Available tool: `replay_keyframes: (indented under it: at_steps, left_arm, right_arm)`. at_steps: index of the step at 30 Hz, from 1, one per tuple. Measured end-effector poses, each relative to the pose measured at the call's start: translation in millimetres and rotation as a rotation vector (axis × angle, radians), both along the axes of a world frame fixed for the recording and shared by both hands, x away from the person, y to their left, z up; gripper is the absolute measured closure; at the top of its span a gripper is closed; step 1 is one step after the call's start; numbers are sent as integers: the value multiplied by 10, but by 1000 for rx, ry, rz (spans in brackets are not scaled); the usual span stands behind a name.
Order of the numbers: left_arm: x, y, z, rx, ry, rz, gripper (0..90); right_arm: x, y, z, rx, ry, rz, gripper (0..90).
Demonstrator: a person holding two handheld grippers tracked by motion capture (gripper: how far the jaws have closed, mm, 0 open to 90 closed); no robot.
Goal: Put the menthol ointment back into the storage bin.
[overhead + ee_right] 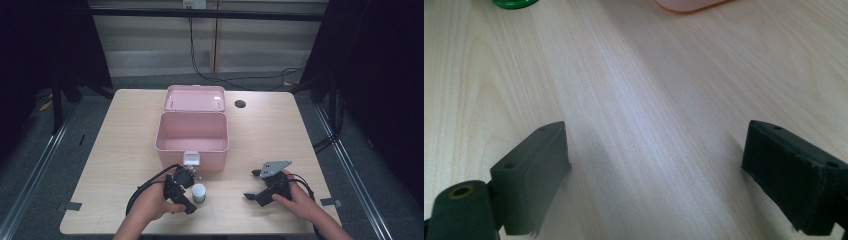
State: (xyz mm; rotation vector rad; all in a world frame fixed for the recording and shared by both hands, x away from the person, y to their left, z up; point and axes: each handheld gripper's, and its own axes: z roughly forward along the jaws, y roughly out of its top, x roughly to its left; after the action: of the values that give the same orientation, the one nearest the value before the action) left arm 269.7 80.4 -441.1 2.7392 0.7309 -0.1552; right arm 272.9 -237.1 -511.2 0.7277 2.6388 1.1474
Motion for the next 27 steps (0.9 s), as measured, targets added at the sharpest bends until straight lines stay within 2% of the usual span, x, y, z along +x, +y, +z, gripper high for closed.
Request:
replay_keyframes:
  at_steps: [9,19,20,27]
  left_arm:
    - [60,-112,40,46,7,-8,329]
    - [112,-201,62,61,10,-31,352]
    - [112,-211,65,60,16,-14,355]
    - [180,-272,96,54,16,-19,368]
  right_arm:
    - [1,0,-1,2,0,2,108]
    - [0,1,-1,2,1,1,108]
    - [0,1,-1,2,1,1,108]
    - [0,1,-1,1,1,1,108]
